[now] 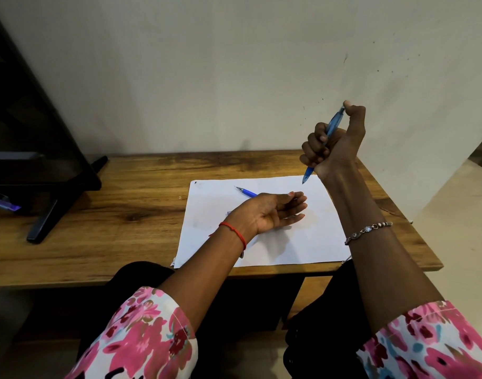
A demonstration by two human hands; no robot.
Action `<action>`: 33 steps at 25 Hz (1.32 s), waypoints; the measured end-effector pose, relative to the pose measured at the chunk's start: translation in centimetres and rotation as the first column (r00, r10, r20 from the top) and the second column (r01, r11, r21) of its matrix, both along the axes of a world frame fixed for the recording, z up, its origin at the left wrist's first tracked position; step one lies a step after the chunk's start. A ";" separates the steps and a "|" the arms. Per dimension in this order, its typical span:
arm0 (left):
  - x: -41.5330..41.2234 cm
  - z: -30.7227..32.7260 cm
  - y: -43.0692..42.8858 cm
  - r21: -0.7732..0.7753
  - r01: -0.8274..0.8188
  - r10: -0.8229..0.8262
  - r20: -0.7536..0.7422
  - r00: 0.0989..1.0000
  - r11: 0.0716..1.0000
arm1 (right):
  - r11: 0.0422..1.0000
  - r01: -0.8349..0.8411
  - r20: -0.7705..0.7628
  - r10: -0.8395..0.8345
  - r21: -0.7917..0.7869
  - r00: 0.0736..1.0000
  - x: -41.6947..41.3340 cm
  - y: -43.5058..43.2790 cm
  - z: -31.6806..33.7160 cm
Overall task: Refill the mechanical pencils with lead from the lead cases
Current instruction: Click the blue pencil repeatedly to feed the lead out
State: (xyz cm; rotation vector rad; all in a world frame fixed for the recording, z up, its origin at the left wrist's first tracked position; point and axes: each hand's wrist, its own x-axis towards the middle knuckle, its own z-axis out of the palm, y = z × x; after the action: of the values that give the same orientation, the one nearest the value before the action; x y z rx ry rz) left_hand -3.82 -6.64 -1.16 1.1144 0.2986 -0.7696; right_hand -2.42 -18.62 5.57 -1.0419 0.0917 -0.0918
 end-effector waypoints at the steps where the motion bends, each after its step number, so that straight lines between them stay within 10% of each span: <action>1: 0.0 0.0 0.0 -0.004 -0.002 0.002 0.002 1.000 1.000 | 1.000 0.005 0.000 -0.005 0.003 1.000 0.0 0.0 0.0; 33: 0.2 -0.2 0.4 -0.021 -0.010 0.011 0.021 1.000 1.000 | 1.000 -0.016 0.017 0.015 0.014 1.000 0.1 0.2 -0.3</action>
State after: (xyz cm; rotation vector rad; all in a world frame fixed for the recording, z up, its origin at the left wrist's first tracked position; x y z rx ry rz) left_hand -3.66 -6.26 -1.37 1.0999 0.2778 -0.7497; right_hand -2.34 -18.39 5.32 -1.0278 0.0690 -0.0855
